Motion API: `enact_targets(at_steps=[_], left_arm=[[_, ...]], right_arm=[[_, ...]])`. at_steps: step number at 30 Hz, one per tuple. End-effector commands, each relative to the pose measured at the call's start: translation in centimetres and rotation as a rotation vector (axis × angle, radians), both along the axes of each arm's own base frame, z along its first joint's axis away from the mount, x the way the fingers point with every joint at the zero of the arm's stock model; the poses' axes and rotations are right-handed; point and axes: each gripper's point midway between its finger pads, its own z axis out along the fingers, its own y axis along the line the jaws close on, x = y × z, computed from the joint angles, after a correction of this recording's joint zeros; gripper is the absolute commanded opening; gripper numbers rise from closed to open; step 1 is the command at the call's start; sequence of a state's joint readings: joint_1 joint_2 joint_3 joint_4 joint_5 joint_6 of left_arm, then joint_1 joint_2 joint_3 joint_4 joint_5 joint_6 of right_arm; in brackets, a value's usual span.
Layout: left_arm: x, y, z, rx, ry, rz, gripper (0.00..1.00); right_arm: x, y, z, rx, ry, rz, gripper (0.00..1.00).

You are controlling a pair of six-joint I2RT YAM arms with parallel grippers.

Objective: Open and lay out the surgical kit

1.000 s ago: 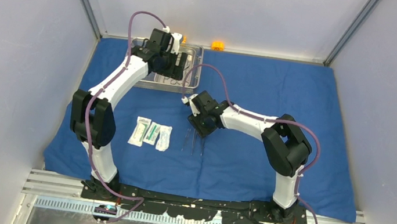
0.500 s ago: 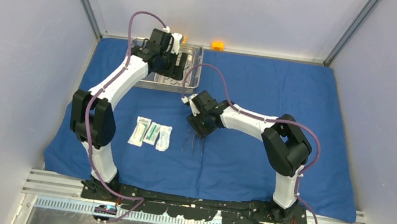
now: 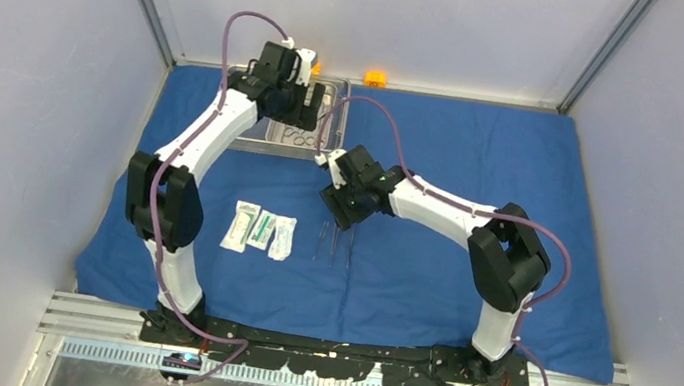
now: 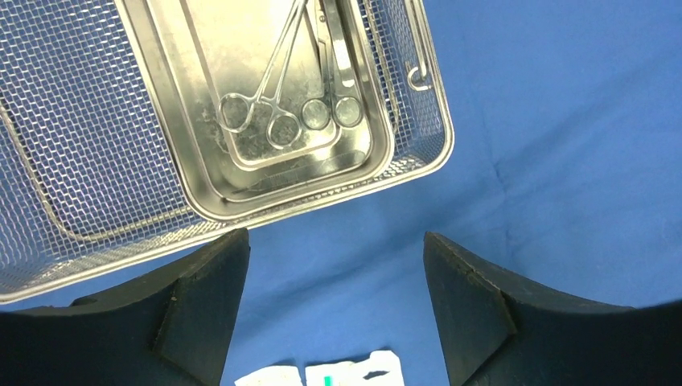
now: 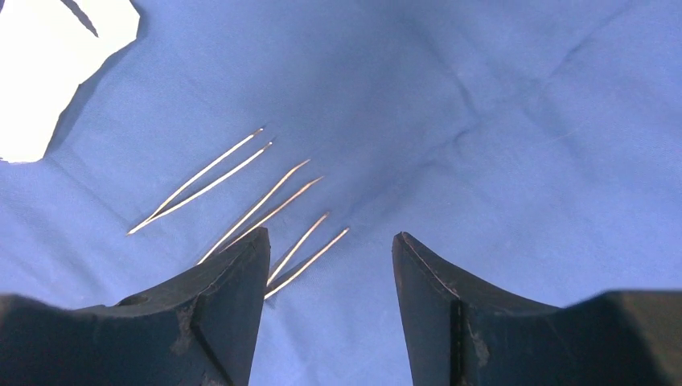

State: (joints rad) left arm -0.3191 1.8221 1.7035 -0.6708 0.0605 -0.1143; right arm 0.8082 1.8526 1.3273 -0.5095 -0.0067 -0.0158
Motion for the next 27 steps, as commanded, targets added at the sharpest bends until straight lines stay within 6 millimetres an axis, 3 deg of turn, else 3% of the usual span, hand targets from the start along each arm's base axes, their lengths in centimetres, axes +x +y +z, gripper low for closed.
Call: enact_targets(at_steps=[1, 6, 14, 22, 27], left_arm=[[1.8, 0.6, -0.2, 0.028, -0.012, 0.013, 0.82], [3.6, 1.4, -1.7, 0.044, 0.016, 0.031, 0.89], [7.3, 2.3, -4.6, 0.087, 0.052, 0.025, 0.89], [10.0, 2.2, -8.3, 0.07, 0.143, -0.015, 0.69], [11.0, 2.4, -9.3, 0.046, 0.152, -0.021, 0.59]], right_arm=[[2.1, -0.6, 4.3, 0.089, -0.07, -0.037, 0.63], [3.8, -3.3, 5.4, 0.145, -0.052, -0.094, 0.63], [6.1, -7.0, 6.7, 0.199, -0.055, -0.161, 0.61], [7.3, -9.0, 6.4, 0.226, -0.028, -0.206, 0.6], [8.1, -10.8, 6.1, 0.237, -0.015, -0.242, 0.6]])
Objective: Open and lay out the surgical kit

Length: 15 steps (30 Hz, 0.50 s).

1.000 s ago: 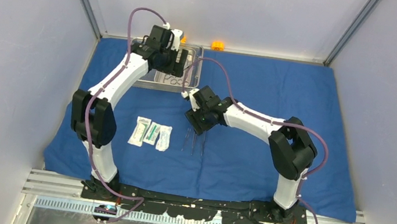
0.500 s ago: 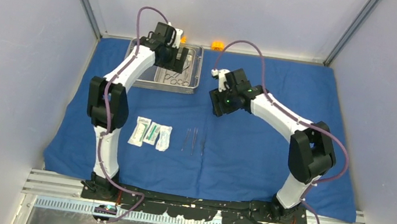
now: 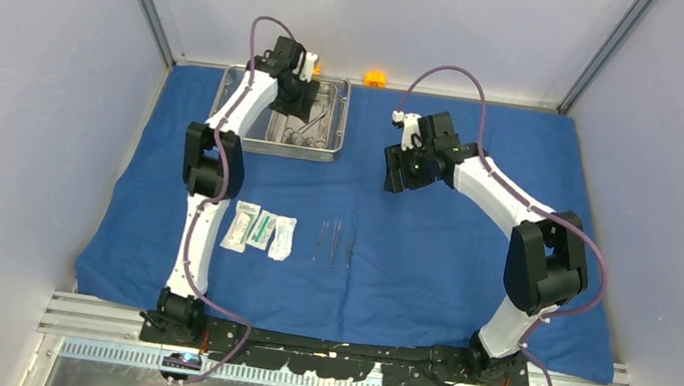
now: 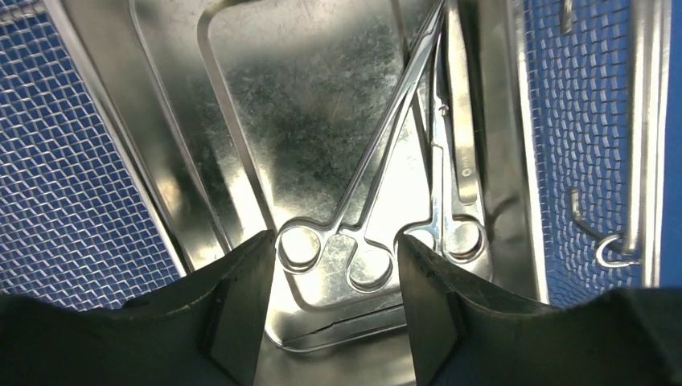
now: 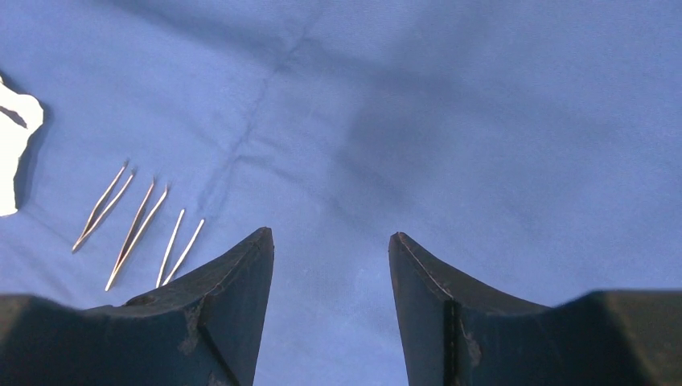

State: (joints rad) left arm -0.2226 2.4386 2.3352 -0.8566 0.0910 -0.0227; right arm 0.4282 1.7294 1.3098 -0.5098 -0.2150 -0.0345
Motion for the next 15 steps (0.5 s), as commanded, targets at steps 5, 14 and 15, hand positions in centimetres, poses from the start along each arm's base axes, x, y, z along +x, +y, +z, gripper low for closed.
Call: enact_targets(at_steps=[5, 14, 15], left_arm=[[-0.5, -1.0, -0.5, -0.08, 0.049, -0.107, 0.59], [0.2, -1.6, -2.5, -0.095, 0.076, -0.12, 0.6], [0.4, -1.7, -2.6, -0.094, 0.07, -0.125, 0.6]], right_arm=[[1.3, -2.5, 0.7, 0.063, 0.006, -0.042, 0.59], [1.4, -2.6, -0.3, 0.089, 0.051, -0.044, 0.59], [1.4, -2.6, -0.4, 0.09, 0.053, -0.044, 0.59]])
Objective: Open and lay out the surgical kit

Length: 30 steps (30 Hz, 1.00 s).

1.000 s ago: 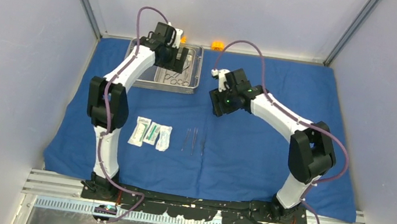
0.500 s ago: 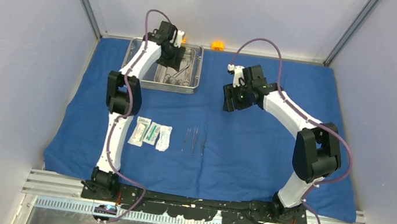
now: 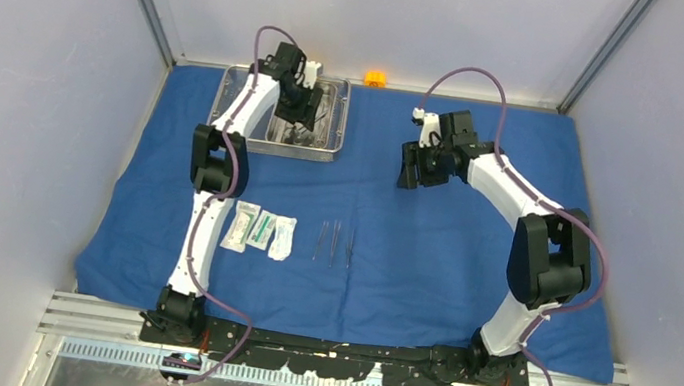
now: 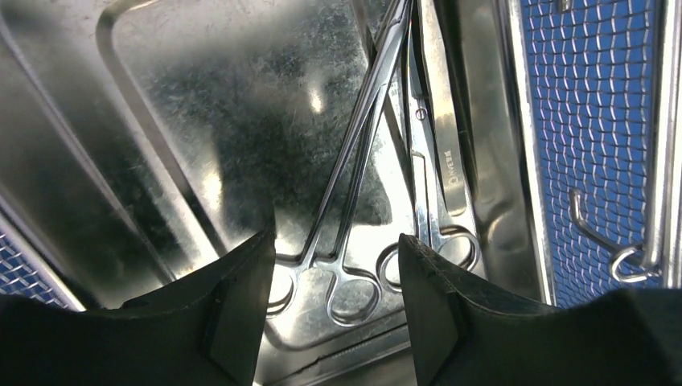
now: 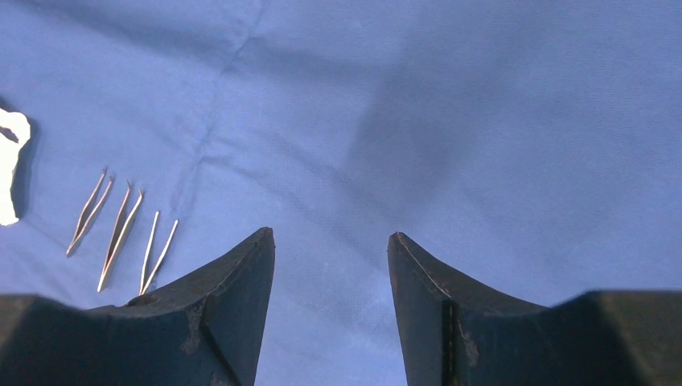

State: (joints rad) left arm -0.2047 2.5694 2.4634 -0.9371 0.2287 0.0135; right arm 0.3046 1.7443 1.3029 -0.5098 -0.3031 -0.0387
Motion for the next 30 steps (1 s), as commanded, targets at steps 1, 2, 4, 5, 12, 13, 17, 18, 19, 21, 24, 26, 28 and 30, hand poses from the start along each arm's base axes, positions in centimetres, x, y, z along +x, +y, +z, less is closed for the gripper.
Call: enact_targets(at_steps=[1, 2, 4, 5, 12, 13, 17, 18, 19, 21, 24, 26, 28, 30], left_arm=[[0.8, -0.5, 0.7, -0.017, -0.034, -0.04, 0.6], [1.0, -0.6, 0.6, -0.014, -0.042, -0.044, 0.6], [1.2, -0.8, 0.4, -0.007, -0.051, -0.057, 0.6], [1.3, -0.9, 0.3, -0.002, -0.055, -0.064, 0.6], [-0.1, -0.2, -2.6, 0.118, 0.013, -0.072, 0.53], [-0.5, 0.2, -3.1, 0.159, 0.029, -0.073, 0.52], [-2.0, 0.3, -5.0, 0.226, 0.091, -0.101, 0.45], [-2.3, 0.2, -5.4, 0.228, 0.107, -0.102, 0.43], [-2.6, 0.3, -5.7, 0.228, 0.12, -0.1, 0.41], [-3.0, 0.3, -6.3, 0.231, 0.142, -0.098, 0.36], [-3.4, 0.5, -6.9, 0.238, 0.165, -0.099, 0.28], [-3.4, 0.6, -6.8, 0.24, 0.167, -0.098, 0.23], [-3.2, 0.6, -6.5, 0.235, 0.158, -0.092, 0.19], [-2.8, 0.7, -5.8, 0.229, 0.14, -0.081, 0.15]], right_arm=[[-0.1, 0.9, 0.1, 0.035, 0.009, 0.025, 0.59], [-0.1, 0.9, 0.0, 0.036, 0.011, 0.027, 0.59], [-0.2, 0.8, 0.0, 0.037, 0.014, 0.027, 0.59], [-0.2, 0.7, 0.0, 0.036, 0.016, 0.026, 0.59], [-0.2, 0.4, 0.0, 0.044, 0.023, 0.019, 0.59], [-0.1, 0.4, 0.0, 0.046, 0.022, 0.018, 0.59], [-0.1, 0.4, 0.1, 0.056, 0.027, 0.014, 0.58], [-0.1, 0.4, 0.1, 0.057, 0.027, 0.015, 0.58], [-0.1, 0.4, 0.1, 0.059, 0.029, 0.014, 0.58], [-0.1, 0.3, 0.1, 0.061, 0.031, 0.011, 0.58], [-0.2, 0.3, 0.2, 0.064, 0.032, 0.012, 0.58], [-0.1, 0.3, 0.2, 0.066, 0.033, 0.011, 0.58], [-0.2, 0.3, 0.2, 0.068, 0.035, 0.011, 0.58], [-0.2, 0.4, 0.1, 0.068, 0.037, 0.013, 0.58]])
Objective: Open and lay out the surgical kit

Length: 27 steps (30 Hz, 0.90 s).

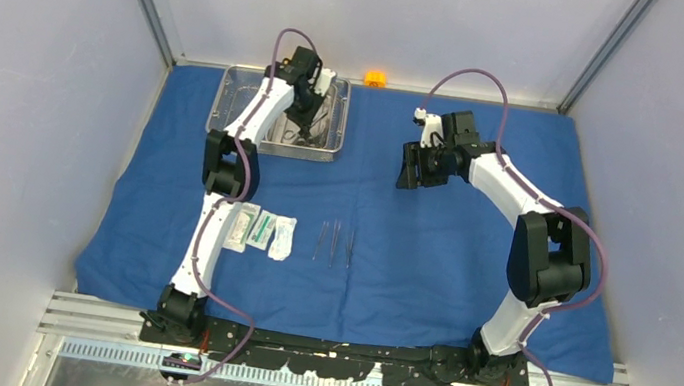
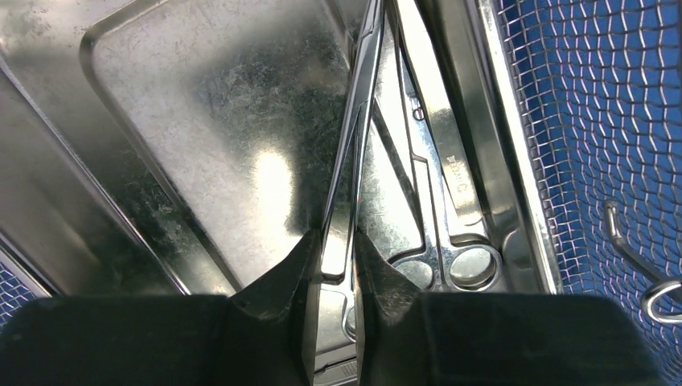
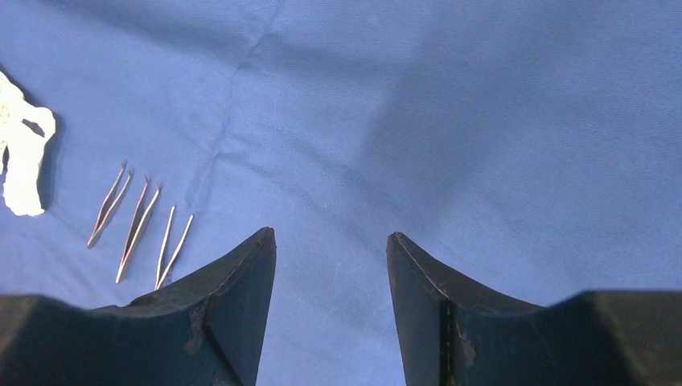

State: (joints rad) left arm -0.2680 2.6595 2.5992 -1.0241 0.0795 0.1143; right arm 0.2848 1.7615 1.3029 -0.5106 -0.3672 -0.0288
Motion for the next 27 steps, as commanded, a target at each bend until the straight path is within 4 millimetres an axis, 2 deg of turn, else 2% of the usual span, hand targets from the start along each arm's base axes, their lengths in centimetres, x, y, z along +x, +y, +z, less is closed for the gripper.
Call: enact_targets(at_steps=[1, 4, 9, 14, 17, 27], left_arm=[[-2.5, 1.5, -3.8, 0.051, 0.142, 0.019, 0.12], [-1.4, 1.9, -2.2, 0.031, 0.094, 0.058, 0.0], [0.6, 2.3, 1.4, -0.054, -0.008, 0.12, 0.0], [1.7, 1.0, 4.7, -0.153, -0.089, 0.105, 0.0], [1.7, 0.6, 5.5, -0.186, -0.099, 0.114, 0.0], [1.8, -0.5, 6.7, -0.247, -0.116, 0.094, 0.0]], right_arm=[[0.0, 0.1, 0.5, 0.019, 0.002, 0.001, 0.58], [0.1, 0.1, 0.5, 0.021, 0.0, 0.002, 0.58], [0.1, 0.1, 0.2, 0.017, 0.01, 0.002, 0.58], [0.1, 0.1, 0.0, 0.015, 0.017, 0.002, 0.58], [0.1, 0.1, -0.1, 0.014, 0.02, 0.002, 0.58], [0.1, 0.0, -0.5, 0.01, 0.032, 0.001, 0.57]])
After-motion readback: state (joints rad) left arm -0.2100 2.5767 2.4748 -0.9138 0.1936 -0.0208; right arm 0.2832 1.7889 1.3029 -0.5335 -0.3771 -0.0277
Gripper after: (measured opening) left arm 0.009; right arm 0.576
